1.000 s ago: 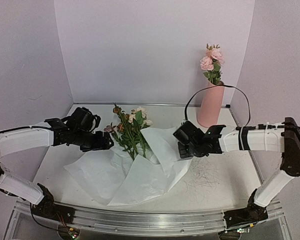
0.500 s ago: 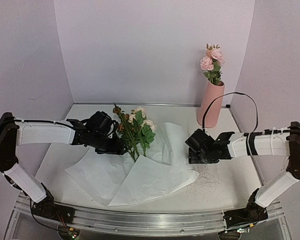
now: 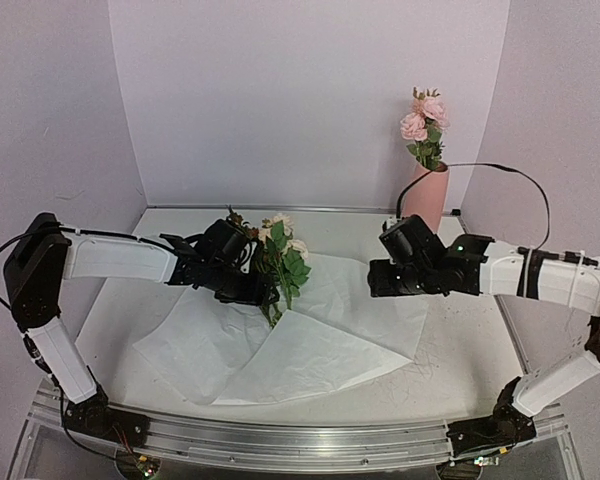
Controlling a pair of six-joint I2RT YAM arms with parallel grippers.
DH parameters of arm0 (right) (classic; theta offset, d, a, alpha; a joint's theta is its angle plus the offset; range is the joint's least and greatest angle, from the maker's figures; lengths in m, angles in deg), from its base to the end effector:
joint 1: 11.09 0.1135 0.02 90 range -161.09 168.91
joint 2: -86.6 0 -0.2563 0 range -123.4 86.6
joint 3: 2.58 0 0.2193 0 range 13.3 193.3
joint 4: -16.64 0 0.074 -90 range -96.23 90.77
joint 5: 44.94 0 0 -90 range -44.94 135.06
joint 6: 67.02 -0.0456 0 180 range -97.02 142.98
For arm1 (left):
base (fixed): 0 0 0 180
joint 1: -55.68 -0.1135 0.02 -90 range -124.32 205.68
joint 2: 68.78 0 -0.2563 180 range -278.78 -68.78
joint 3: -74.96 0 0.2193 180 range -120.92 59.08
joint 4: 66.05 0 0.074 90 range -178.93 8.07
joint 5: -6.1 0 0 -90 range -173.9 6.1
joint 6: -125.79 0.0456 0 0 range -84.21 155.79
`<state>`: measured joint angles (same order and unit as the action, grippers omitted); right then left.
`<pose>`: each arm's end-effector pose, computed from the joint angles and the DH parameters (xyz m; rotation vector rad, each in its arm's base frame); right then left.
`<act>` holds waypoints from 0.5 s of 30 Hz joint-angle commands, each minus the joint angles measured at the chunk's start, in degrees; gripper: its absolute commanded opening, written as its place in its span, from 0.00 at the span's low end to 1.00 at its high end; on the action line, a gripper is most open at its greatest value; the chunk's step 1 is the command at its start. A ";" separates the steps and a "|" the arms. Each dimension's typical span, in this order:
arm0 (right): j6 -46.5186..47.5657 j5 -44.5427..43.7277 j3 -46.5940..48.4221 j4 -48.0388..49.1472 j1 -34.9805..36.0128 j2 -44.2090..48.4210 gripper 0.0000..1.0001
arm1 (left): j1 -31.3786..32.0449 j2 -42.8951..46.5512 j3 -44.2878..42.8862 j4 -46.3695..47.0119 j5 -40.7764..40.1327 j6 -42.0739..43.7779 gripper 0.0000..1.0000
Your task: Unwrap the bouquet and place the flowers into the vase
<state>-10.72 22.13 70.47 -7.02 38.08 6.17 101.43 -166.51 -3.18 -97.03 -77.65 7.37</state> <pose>0.2058 0.2110 0.2783 -0.0437 2.0983 0.4630 0.2315 -0.2448 0.2018 0.4378 2.5386 -0.6687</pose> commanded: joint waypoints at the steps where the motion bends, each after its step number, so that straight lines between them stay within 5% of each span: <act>1: 5.48 11.43 6.52 -0.21 0.02 -8.37 0.37 | 0.75 -2.27 -3.76 1.95 1.76 1.01 0.78; 3: 5.42 14.78 8.15 0.60 -0.03 -11.57 0.15 | 0.99 -2.89 -3.99 1.98 2.17 0.85 0.78; 6: 5.09 19.61 10.65 1.76 -0.32 -16.83 0.00 | 1.35 -3.40 -4.03 2.00 2.40 0.38 0.77; 15: 4.01 27.50 10.39 6.52 -5.62 -26.48 0.00 | 1.30 -2.26 -0.83 1.88 -5.50 -4.87 0.76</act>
<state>-6.73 45.50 80.50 -1.91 34.84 -18.48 102.69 -169.93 -4.58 -96.35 -77.89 5.54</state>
